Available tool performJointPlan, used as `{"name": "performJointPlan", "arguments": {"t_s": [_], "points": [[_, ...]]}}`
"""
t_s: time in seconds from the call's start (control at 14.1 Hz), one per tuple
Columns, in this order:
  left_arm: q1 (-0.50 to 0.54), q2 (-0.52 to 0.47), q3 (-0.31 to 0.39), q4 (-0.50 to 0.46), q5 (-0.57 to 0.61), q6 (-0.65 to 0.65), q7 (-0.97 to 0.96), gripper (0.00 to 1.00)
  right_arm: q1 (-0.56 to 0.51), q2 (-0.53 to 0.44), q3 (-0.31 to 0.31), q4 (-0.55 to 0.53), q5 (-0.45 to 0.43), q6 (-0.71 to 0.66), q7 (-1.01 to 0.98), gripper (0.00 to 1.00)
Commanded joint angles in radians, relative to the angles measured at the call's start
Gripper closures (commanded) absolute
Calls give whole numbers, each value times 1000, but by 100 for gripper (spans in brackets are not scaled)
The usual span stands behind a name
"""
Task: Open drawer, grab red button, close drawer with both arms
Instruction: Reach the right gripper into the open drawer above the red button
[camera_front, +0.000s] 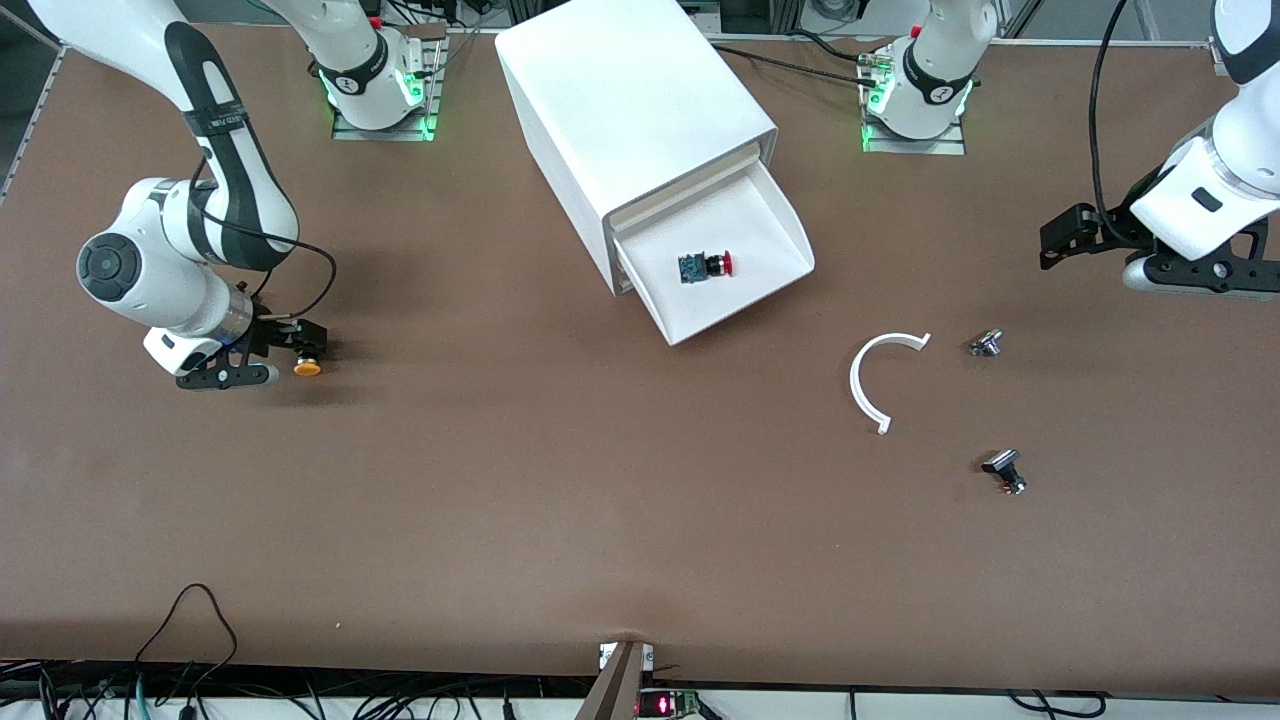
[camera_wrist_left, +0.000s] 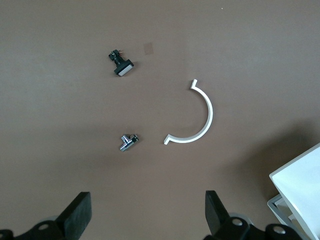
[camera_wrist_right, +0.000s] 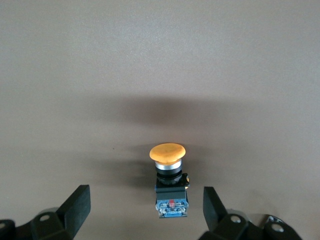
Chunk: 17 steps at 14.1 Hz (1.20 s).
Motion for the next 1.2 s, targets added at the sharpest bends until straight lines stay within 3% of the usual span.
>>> {"name": "performJointPlan", "arguments": {"t_s": [0.0, 0.21, 0.42, 0.85, 1.13], "points": [[1, -8, -4, -1, -3, 4, -10, 0, 0, -33, 57, 6, 2, 3, 5, 0], [2, -2, -2, 13, -14, 6, -9, 0, 3, -37, 172, 146, 2, -18, 31, 0], [0, -4, -4, 13, -14, 6, -9, 0, 10, -34, 243, 311, 2, -113, 27, 0], [2, -4, -4, 13, -15, 4, -9, 0, 84, -8, 417, 407, -18, -131, 16, 0], [2, -4, -2, 13, -14, 4, -9, 0, 225, 70, 428, 535, -157, -147, -13, 0]]}}
